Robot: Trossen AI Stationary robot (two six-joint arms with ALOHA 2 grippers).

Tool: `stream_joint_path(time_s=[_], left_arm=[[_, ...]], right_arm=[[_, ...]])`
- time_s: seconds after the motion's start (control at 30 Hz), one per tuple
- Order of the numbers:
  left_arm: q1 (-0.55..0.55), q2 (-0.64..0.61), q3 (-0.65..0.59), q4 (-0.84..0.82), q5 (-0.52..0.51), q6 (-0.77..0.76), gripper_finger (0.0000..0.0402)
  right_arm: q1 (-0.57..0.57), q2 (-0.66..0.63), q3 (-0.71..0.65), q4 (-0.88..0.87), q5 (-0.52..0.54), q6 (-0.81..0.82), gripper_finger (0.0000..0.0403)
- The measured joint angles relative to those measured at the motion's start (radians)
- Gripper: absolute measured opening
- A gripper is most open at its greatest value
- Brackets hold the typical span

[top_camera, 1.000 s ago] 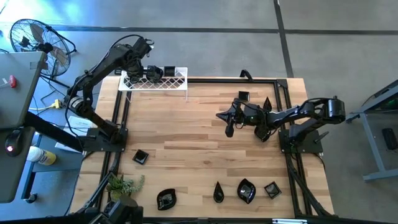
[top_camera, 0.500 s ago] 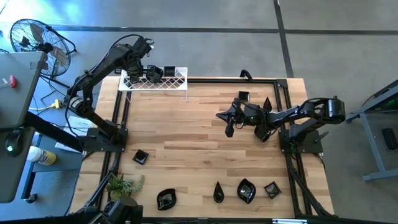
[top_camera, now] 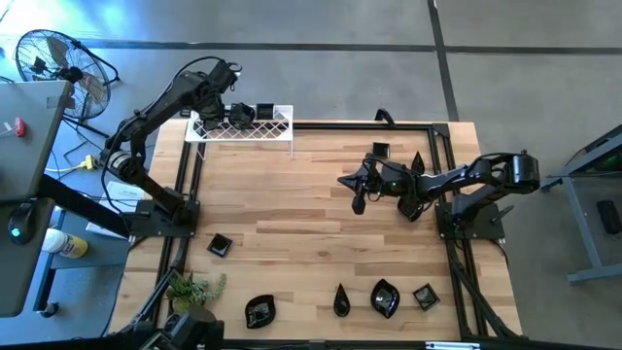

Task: Pick & Place Mini shaped plates
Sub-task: Stack the middle drop-shaped plate on top of the drop-shaped plates on the shelf

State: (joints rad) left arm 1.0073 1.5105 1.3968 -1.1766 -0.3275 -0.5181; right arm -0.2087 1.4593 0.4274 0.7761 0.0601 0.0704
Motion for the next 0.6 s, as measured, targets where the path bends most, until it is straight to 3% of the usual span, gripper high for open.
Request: stream_joint_path(time_s=[0.6], left_arm=[[0.0, -0.003, 0.024, 0.0, 0.049, 0.095, 0.0]], right_arm=[[0.0, 0.0, 0.0, 0.0, 0.0, 0.0, 0.0006]])
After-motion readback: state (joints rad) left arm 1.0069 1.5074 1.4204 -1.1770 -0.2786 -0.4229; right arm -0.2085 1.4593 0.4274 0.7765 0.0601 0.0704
